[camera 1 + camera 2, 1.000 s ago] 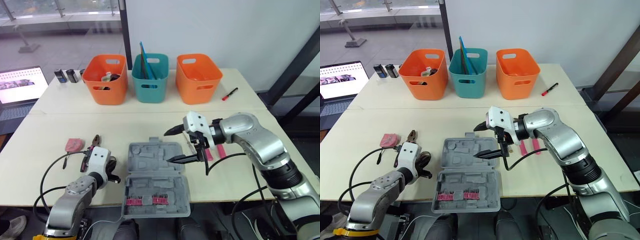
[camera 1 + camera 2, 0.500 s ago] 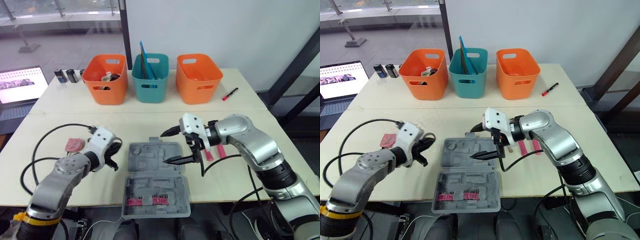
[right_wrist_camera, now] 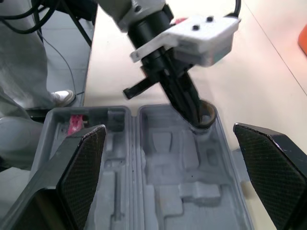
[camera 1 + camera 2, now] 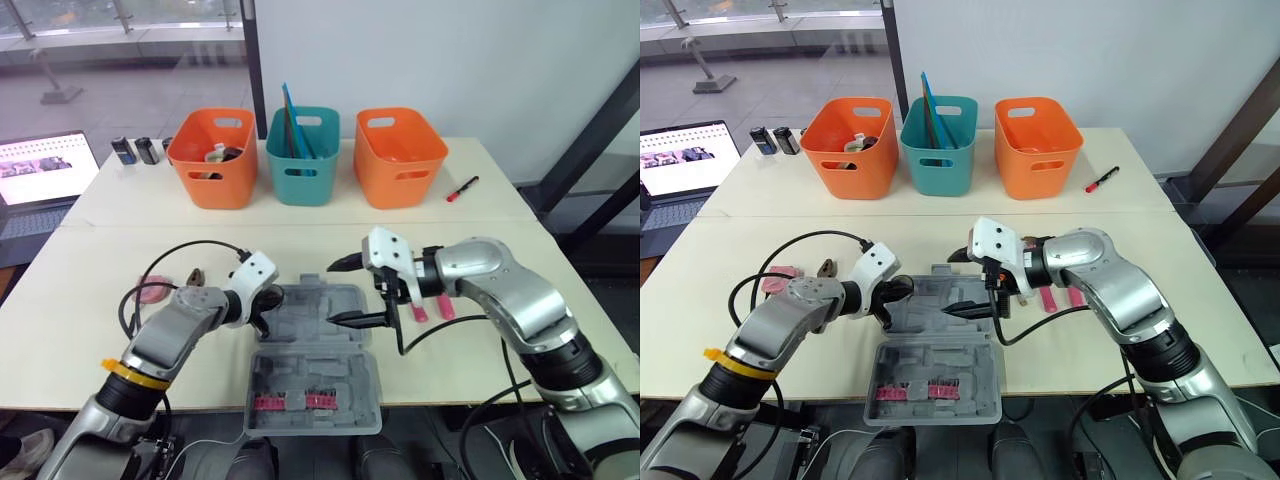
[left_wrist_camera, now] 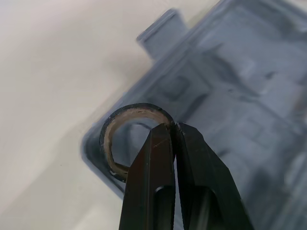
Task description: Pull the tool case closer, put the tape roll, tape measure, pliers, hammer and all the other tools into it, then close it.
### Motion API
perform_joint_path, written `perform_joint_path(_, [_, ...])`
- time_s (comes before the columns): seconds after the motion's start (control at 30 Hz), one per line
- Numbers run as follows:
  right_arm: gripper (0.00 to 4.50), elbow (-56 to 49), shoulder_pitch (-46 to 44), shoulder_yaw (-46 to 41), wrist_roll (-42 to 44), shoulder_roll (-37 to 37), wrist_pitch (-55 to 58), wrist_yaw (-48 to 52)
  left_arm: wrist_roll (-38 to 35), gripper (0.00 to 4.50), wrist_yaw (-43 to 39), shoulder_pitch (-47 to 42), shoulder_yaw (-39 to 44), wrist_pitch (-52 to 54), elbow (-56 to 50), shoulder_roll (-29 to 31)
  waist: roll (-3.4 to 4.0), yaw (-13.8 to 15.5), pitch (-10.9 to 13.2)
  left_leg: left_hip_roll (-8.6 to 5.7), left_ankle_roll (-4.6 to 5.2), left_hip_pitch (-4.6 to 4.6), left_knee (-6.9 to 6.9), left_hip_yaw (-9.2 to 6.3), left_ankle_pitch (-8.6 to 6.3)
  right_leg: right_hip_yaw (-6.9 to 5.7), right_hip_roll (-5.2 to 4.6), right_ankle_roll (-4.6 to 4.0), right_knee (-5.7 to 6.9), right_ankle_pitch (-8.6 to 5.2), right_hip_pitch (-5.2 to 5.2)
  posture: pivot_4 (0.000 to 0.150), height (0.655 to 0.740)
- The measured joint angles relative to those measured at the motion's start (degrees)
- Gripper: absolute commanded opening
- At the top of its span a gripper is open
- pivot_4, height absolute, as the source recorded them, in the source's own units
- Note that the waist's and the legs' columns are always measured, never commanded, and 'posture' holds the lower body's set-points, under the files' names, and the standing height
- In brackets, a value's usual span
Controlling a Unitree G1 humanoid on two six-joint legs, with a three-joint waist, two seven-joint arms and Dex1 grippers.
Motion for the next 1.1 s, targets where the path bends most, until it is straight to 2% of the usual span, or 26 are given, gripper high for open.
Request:
perform_joint_path(0.73, [4.50, 1.20, -1.91, -0.31, -0.19, -3.42, 0.00, 0.96, 1.31, 0.03, 2.95, 1.33, 1.17, 2.43, 0.11, -4.17, 0.00, -0.05, 0.00, 0.00, 0.00, 0.01, -0.01, -0.02, 0.00, 0.00, 0.00, 0.03, 0.01, 0.01, 0.00, 0.150, 0.7364])
perform_joint_path(0.83, [4.50, 1.25, -1.91, -0.31, -0.19, -3.42, 0.05, 1.07, 1.16, 1.11, 3.52, 1.21, 2.48, 2.41, 0.10, -5.27, 0.00, -0.04, 0.00, 0.00, 0.00, 0.01, 0.00, -0.02, 0.00, 0.00, 0.00, 0.04, 0.00, 0.01, 0.01, 0.150, 0.7364])
perform_joint_path(0.9, [4.50, 1.25, -1.91, -0.31, -0.19, -3.49, 0.12, 1.14, 1.01, 2.07, 3.49, 1.02, 2.62, 2.73, -0.50, -5.24, 0.00, -0.04, 0.00, 0.00, 0.00, 0.01, 0.00, -0.02, 0.00, 0.00, 0.00, 0.05, 0.01, 0.02, 0.01, 0.150, 0.7364])
perform_joint_path(1.1, [4.50, 1.25, -1.90, -0.31, -0.18, -3.91, 0.14, 1.24, -1.05, 2.07, 2.50, 0.62, 3.60, 7.42, -7.33, -3.78, 0.00, -0.16, 0.00, 0.00, 0.00, 0.02, -0.01, -0.02, 0.00, 0.00, 0.00, 0.06, 0.01, 0.02, 0.00, 0.150, 0.7364])
